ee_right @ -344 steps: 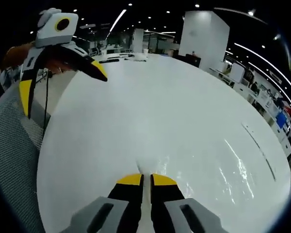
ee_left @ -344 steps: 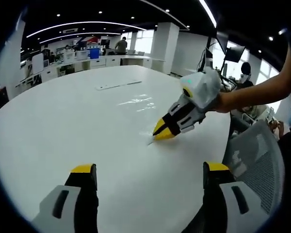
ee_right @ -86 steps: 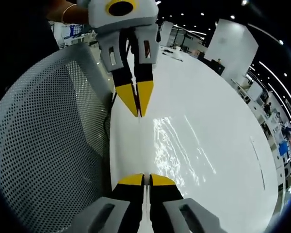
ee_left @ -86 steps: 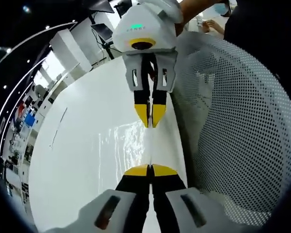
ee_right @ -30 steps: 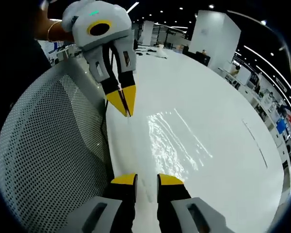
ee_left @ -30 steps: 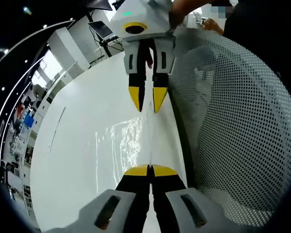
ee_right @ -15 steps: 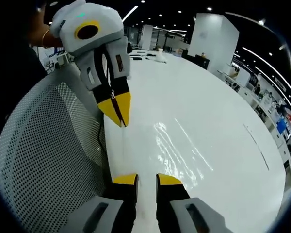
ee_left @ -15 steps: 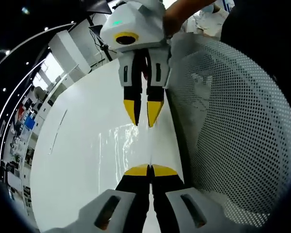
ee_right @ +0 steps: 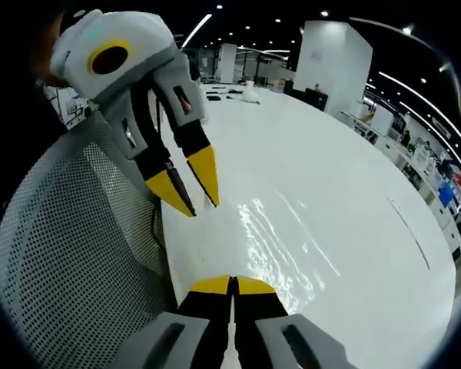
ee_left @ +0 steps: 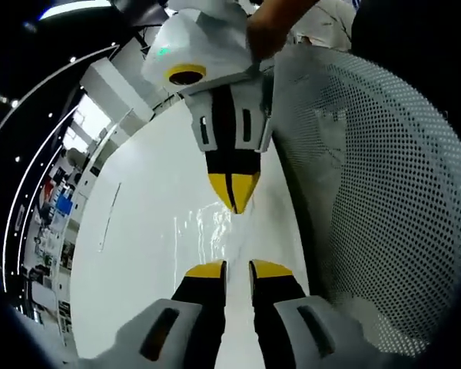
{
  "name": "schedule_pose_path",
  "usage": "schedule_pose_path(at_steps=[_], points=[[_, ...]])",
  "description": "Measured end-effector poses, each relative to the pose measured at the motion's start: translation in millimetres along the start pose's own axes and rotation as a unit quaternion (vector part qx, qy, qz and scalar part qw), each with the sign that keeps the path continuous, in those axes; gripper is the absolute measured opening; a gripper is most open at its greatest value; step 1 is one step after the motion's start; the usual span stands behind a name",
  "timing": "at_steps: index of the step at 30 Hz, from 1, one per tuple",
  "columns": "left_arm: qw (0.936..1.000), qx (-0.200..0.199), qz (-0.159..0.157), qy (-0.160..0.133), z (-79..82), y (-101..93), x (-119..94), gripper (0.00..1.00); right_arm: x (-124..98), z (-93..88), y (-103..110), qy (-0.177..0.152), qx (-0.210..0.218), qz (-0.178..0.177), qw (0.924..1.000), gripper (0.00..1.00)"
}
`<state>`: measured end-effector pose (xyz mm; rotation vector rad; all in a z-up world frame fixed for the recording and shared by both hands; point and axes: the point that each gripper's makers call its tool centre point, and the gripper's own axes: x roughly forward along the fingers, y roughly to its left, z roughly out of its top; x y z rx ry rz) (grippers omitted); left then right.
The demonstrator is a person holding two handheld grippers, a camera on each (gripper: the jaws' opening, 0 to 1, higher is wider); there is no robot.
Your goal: Open the resealable bag by pulling the two sides of the seal apart until the entire bag opening is separated and visibly accessible.
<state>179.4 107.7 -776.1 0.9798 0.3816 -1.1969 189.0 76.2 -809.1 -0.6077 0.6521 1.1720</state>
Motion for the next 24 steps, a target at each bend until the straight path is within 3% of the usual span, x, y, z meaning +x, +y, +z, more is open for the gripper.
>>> schedule_pose_path(at_steps=[4, 8, 16, 24], points=[[0.9998, 0.002, 0.011, -0.017, 12.5, -1.0, 1, 0.11, 3, 5.4, 0, 0.000, -0.004, 0.002, 1.0000, 0.00], [0.9998, 0.006, 0.000, -0.019, 16.3, -9.1, 6, 0.11, 4, 13.2, 2, -0.008, -0.005, 0.004, 0.9999, 0.00], [0.9990, 0.038, 0.005, 0.025, 2.3, -11.5, 13, 0.11, 1, 37.0, 10, -0.055, 0.034, 0.021, 0.9977, 0.00], [0.9994, 0.000, 0.015, 0.030, -7.2, -6.1, 12, 0.03, 2, 37.8, 7, -0.052, 0.032, 0.016, 0.9980, 0.00]])
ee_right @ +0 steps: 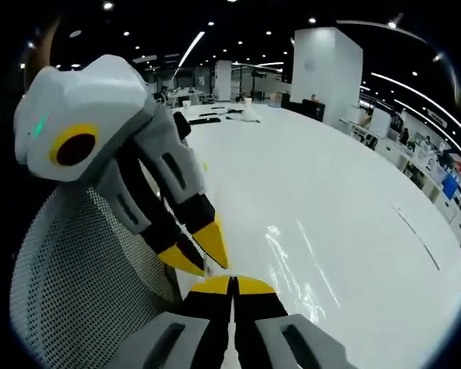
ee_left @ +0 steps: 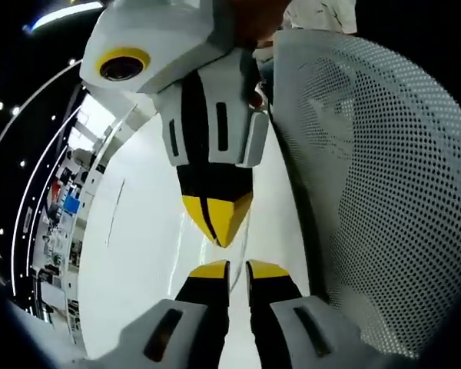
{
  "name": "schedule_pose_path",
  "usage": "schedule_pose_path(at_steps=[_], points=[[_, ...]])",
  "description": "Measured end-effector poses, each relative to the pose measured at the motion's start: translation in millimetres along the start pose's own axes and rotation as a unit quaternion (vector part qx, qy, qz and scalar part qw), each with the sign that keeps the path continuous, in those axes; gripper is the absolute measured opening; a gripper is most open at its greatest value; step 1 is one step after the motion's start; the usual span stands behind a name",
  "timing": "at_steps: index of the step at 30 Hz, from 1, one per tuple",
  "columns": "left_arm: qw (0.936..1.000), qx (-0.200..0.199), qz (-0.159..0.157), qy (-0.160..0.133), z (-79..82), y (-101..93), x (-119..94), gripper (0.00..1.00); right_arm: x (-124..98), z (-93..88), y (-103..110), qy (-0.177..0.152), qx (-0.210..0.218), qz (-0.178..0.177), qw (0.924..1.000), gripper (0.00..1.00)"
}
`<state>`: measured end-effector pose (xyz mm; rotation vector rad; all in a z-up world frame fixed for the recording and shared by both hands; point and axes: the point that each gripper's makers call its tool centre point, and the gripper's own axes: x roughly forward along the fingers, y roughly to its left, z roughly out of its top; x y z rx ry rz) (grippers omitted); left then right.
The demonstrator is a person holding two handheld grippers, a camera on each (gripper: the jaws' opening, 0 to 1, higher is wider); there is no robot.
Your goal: Open the resealable bag by pulling the two sides of the seal apart until the entire bag opening is separated and visibly accessible.
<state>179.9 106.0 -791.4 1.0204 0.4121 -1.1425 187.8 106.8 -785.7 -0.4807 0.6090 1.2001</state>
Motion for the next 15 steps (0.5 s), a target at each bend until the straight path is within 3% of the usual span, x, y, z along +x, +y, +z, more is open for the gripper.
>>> schedule_pose_path(at_steps=[6, 9, 15], points=[[0.9994, -0.033, -0.004, 0.000, -4.8, -3.9, 0, 0.02, -6, 11.2, -9, -0.023, 0.018, -0.014, 0.9995, 0.00], [0.9983, -0.054, 0.012, 0.015, -9.0, -0.5, 0, 0.02, -9, 16.7, -14, -0.028, 0.014, -0.027, 0.9991, 0.00], [0.9981, -0.060, 0.009, 0.006, -3.7, -1.0, 2, 0.00, -13, 21.2, -26, -0.035, 0.014, -0.047, 0.9982, 0.00]])
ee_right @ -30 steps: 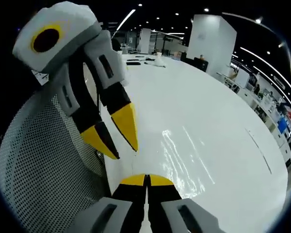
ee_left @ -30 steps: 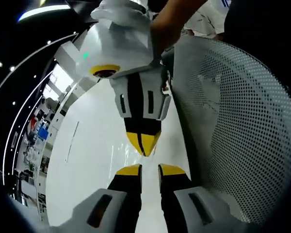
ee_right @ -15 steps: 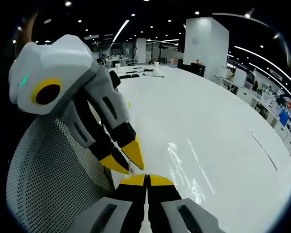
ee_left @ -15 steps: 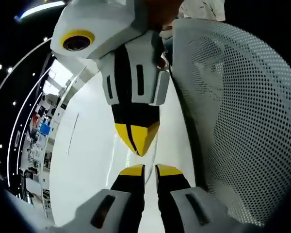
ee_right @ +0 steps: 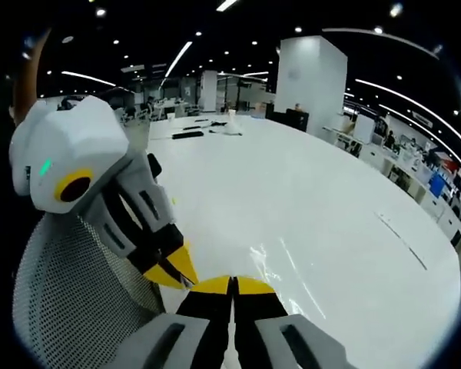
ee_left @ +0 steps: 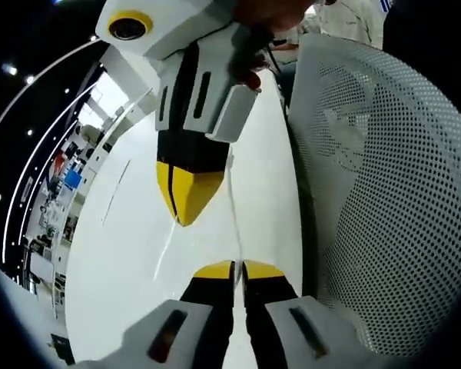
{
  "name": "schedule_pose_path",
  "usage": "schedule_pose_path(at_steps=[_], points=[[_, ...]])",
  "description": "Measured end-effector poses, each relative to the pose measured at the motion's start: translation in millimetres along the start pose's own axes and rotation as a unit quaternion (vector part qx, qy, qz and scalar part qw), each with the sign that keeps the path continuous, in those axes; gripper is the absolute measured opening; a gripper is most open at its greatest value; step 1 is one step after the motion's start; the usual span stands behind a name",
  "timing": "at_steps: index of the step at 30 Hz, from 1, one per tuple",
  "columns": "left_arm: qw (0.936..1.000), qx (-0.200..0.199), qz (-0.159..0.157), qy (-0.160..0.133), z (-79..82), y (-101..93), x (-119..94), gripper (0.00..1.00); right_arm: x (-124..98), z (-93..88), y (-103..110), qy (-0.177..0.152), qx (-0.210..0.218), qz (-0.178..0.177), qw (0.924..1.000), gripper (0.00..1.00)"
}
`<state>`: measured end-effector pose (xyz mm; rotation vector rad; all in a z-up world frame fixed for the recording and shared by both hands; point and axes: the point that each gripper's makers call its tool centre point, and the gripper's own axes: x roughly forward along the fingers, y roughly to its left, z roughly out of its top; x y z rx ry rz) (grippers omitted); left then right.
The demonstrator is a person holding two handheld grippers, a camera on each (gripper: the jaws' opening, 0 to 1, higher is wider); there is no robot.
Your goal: Open the resealable bag by pulling the two sides of the seal apart until the entire bag opening is separated and visibly accessible.
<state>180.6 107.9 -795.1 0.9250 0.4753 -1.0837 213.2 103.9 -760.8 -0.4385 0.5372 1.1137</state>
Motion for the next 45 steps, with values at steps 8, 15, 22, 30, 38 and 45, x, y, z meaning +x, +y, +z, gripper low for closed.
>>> schedule_pose_path(at_steps=[8, 15, 22, 30, 38, 45], points=[[0.9999, -0.009, -0.004, -0.007, 1.9, -3.8, 1, 0.00, -10, 11.0, -20, -0.021, 0.016, -0.034, 0.9991, 0.00], [0.9997, -0.018, 0.002, -0.015, 6.8, 0.5, 1, 0.00, -14, 22.5, -27, -0.031, 0.009, -0.045, 0.9985, 0.00], [0.9988, -0.034, 0.023, -0.028, 12.5, 21.0, 0, 0.00, -23, 46.5, -38, -0.053, -0.014, -0.060, 0.9967, 0.00], [0.9975, -0.061, 0.018, -0.030, 10.8, 27.9, 8, 0.01, -19, 43.3, -39, -0.038, -0.056, -0.066, 0.9955, 0.00], [0.9949, -0.098, -0.022, -0.002, -4.5, 4.1, 16, 0.04, -2, -3.6, -16, 0.015, -0.097, -0.045, 0.9941, 0.00], [0.9865, -0.159, -0.039, -0.003, -11.4, -1.4, 6, 0.15, 4, -24.7, -13, 0.034, -0.112, -0.048, 0.9920, 0.00]])
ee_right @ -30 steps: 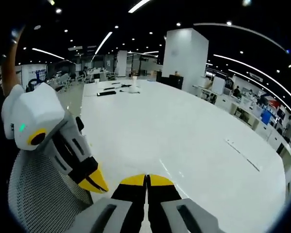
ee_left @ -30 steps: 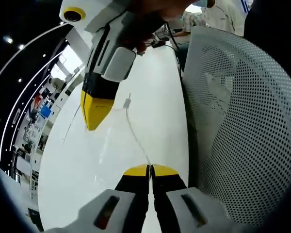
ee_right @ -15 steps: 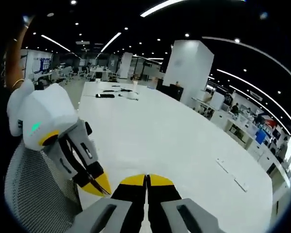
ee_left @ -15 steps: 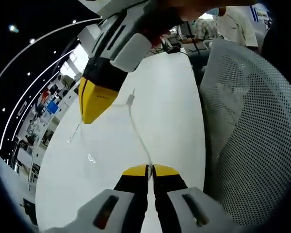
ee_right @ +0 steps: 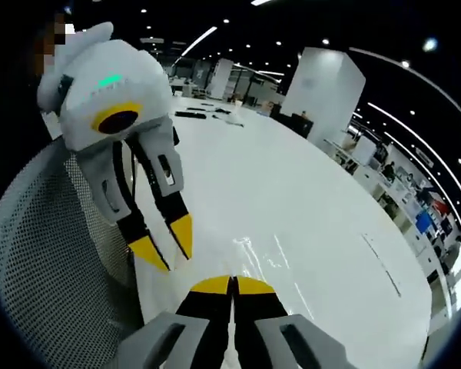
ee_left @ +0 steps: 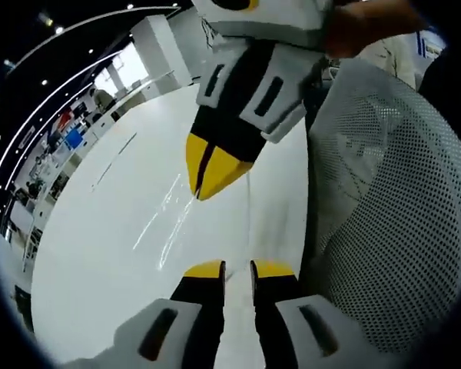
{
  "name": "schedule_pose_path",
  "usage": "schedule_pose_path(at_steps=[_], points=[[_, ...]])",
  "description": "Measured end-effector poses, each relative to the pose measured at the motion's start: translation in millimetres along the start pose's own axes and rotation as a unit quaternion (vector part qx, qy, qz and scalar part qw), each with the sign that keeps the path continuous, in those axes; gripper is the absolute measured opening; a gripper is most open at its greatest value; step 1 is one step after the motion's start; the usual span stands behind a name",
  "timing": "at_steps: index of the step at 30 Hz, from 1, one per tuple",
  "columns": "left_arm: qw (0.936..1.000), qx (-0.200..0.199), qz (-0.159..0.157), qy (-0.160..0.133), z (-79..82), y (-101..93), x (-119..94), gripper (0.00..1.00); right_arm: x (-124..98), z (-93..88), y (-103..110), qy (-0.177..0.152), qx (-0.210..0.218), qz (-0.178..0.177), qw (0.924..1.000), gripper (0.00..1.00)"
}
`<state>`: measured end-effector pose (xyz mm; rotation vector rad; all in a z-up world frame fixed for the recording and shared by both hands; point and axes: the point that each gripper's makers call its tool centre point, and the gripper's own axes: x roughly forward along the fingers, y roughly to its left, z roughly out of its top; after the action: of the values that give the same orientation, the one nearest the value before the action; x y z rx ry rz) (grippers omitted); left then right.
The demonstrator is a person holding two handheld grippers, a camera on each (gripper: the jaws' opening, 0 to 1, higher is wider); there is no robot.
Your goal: Open the resealable bag by pulling the two sides of the seal apart until the entire bag opening is separated and visibly accessible.
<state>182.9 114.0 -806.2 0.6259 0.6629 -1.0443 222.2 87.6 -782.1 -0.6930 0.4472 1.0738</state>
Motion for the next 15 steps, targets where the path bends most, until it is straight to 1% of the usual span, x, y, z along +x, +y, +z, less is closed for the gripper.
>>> schedule_pose_path(at_steps=[1, 2, 4, 5, 6, 7, 8, 9, 10, 12, 15], points=[[0.9997, -0.024, 0.006, -0.003, -2.2, 2.8, -3, 0.18, 0, -2.5, -2, 0.005, -0.017, -0.003, 0.9998, 0.00], [0.9994, -0.033, 0.011, -0.007, -3.2, 5.2, -5, 0.20, 1, -3.6, -2, 0.006, -0.020, -0.003, 0.9998, 0.00], [0.9983, -0.052, 0.021, -0.016, -5.1, 10.5, -11, 0.20, 3, -6.1, -4, 0.008, -0.027, -0.006, 0.9996, 0.00], [0.9973, -0.064, 0.026, -0.025, -5.4, 14.5, -16, 0.20, 4, -7.7, -6, 0.011, -0.033, -0.008, 0.9994, 0.00], [0.9966, -0.068, 0.030, -0.035, -4.7, 17.4, -19, 0.20, 5, -10.2, -10, 0.019, -0.052, -0.014, 0.9983, 0.00], [0.9961, -0.067, 0.035, -0.045, -4.4, 21.0, -22, 0.21, 5, -11.0, -11, 0.023, -0.062, -0.016, 0.9977, 0.00], [0.9947, -0.068, 0.054, -0.056, -7.4, 30.8, -28, 0.21, 6, -13.4, -18, 0.036, -0.095, -0.026, 0.9945, 0.00], [0.9941, -0.072, 0.064, -0.050, -13.3, 36.1, -31, 0.20, 7, -13.4, -18, 0.036, -0.096, -0.025, 0.9944, 0.00], [0.9928, -0.082, 0.077, -0.042, -22.3, 43.3, -35, 0.21, 8, -11.5, -19, 0.029, -0.091, -0.023, 0.9952, 0.00], [0.9895, -0.103, 0.094, -0.038, -33.4, 53.7, -42, 0.23, 11, -11.2, -26, 0.029, -0.097, -0.021, 0.9946, 0.00], [0.9860, -0.118, 0.113, -0.035, -44.8, 64.3, -51, 0.25, 15, -12.8, -36, 0.035, -0.113, -0.020, 0.9927, 0.00]])
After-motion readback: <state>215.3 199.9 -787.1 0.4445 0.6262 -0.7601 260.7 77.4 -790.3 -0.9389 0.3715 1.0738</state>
